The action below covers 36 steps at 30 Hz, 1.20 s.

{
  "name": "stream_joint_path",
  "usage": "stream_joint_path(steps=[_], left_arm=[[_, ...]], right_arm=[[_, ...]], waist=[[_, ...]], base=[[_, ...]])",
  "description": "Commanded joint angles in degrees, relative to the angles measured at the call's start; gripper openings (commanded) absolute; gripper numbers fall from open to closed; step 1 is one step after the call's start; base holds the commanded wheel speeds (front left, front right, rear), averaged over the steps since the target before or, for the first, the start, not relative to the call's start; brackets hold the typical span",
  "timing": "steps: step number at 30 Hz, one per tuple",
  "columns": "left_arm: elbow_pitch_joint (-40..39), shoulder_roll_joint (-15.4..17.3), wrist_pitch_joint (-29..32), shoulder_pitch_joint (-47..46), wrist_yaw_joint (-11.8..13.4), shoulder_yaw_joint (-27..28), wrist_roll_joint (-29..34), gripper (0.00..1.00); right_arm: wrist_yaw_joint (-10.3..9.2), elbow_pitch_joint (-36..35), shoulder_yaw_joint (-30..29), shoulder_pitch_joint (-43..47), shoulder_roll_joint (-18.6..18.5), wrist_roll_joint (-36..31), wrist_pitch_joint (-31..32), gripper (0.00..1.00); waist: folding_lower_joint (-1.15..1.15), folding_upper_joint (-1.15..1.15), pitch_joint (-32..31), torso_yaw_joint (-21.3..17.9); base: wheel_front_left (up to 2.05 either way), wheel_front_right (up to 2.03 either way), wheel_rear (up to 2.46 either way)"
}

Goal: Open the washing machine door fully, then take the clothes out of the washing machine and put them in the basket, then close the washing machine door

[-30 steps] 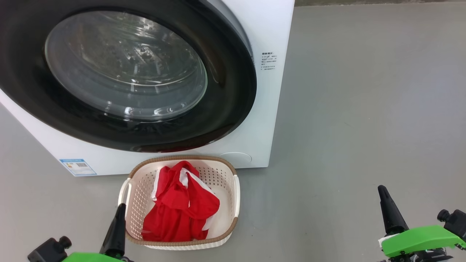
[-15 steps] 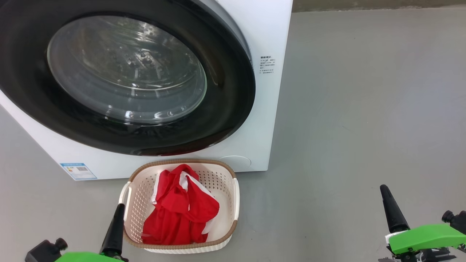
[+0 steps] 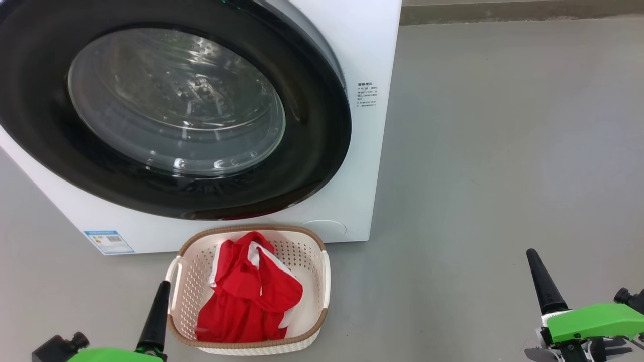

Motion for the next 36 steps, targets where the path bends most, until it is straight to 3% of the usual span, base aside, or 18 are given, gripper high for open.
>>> stream_joint_path(steps=[1, 36], left_arm=[[-1.7, 0.5, 0.6, -1.9, -0.3, 1.8, -1.9, 0.0], [-2.1, 0.1, 6.0, -2.4, -0.4, 4.2, -20.5, 0.0]], right_arm=[[-0.04, -1.8, 0.7, -2.7, -0.8, 2.0, 0.6, 0.0], [-0.05, -2.5, -0.5, -4.4, -0.8, 20.0, 6.1, 0.0]], waist=[[0.0, 0.0, -0.1, 0.0], [0.0, 0.0, -2.3, -0.4]], base=[[0.0, 0.0, 0.0], [0.0, 0.0, 0.0]])
